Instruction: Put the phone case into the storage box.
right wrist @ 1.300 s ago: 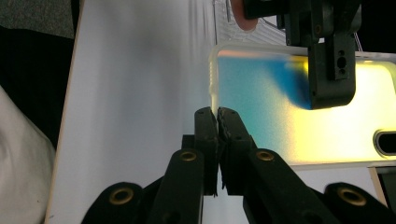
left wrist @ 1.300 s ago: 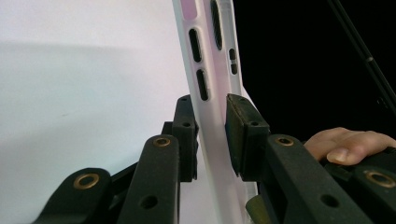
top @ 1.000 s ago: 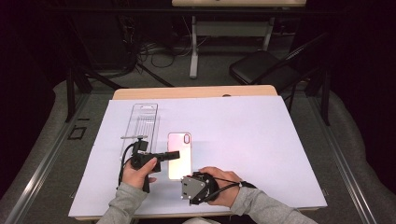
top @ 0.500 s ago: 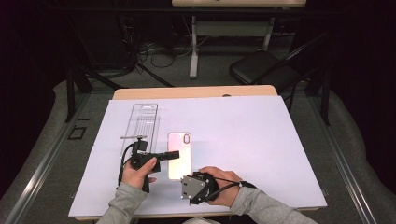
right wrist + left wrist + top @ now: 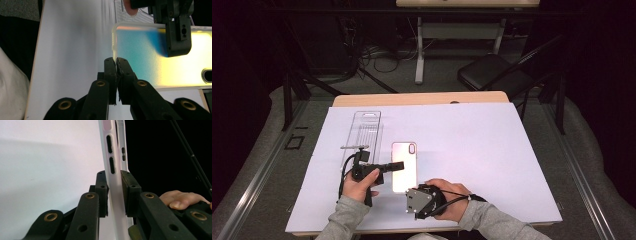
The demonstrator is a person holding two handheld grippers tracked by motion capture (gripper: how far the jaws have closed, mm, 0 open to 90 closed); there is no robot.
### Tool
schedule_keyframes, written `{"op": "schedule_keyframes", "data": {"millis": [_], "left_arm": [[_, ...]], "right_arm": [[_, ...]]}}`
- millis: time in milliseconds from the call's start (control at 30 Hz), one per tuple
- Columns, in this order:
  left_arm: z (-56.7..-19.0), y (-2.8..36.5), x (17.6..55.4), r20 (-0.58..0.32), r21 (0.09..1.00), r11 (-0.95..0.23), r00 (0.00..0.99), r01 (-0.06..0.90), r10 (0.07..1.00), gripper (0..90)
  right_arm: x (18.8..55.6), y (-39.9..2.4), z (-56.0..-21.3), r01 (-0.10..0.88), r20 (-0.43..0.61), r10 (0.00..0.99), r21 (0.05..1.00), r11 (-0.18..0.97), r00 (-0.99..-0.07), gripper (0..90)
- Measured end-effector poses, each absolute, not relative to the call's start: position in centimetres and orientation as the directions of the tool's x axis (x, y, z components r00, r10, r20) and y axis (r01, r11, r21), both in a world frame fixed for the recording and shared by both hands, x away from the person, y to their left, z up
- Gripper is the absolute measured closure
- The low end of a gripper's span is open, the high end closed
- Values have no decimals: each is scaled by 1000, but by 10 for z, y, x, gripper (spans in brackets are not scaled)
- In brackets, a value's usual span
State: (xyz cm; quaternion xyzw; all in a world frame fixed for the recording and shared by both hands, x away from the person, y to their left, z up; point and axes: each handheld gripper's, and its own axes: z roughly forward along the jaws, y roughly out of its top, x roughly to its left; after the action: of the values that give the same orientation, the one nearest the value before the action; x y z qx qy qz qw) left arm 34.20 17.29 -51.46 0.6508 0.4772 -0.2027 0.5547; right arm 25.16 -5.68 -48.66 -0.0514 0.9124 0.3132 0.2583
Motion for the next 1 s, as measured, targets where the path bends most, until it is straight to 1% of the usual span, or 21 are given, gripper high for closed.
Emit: {"op": "schedule_keyframes", "data": {"millis": [367, 400, 533, 1000], "left_arm": [[-516, 174, 342, -808, 515, 90, 449, 852, 381, 785], [-516, 174, 342, -808, 516, 92, 449, 851, 382, 786], [-516, 174, 341, -815, 507, 99, 439, 856, 378, 790], [-516, 175, 341, -828, 493, 116, 425, 862, 366, 796]], "right_arm": [[252, -57, -487, -257, -504, 70, 548, 796, -861, 876], [253, -56, -487, -271, -511, 58, 545, 794, -858, 876], [253, -56, -487, -272, -512, 57, 544, 793, -857, 876], [253, -56, -487, -259, -504, 73, 557, 789, -861, 874]]}}
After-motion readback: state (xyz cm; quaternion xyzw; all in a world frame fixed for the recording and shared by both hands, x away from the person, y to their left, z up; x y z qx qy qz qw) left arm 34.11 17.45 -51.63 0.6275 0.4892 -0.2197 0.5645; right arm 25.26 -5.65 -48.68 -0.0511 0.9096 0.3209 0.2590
